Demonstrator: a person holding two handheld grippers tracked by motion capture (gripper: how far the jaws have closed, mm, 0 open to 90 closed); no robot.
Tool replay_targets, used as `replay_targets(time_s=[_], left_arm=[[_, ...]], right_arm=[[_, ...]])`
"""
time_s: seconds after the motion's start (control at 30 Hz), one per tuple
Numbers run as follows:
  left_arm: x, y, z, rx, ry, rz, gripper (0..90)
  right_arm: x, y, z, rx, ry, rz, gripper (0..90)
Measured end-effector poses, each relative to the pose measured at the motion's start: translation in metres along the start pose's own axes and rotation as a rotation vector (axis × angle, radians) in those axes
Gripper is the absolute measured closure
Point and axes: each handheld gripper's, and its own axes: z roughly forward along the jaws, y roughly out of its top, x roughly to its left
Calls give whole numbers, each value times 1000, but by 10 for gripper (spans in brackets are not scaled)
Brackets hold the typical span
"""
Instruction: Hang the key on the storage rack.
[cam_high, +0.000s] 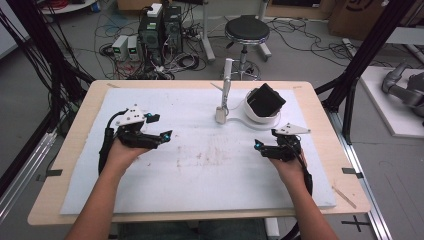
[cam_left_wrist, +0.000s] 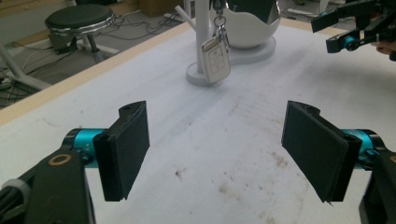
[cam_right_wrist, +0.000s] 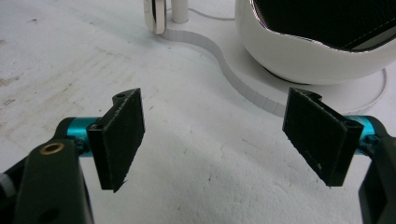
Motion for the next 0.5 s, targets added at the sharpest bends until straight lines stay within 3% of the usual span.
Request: replay_targets(time_s=[0.3,0.5], left_arm=[[3,-26,-20,16,21,-29,208],[9,-32,-24,19,33,-49,192]], right_arm=[[-1,0,1,-2,6,0,212],[-1,-1,3,11,15,-6,212]])
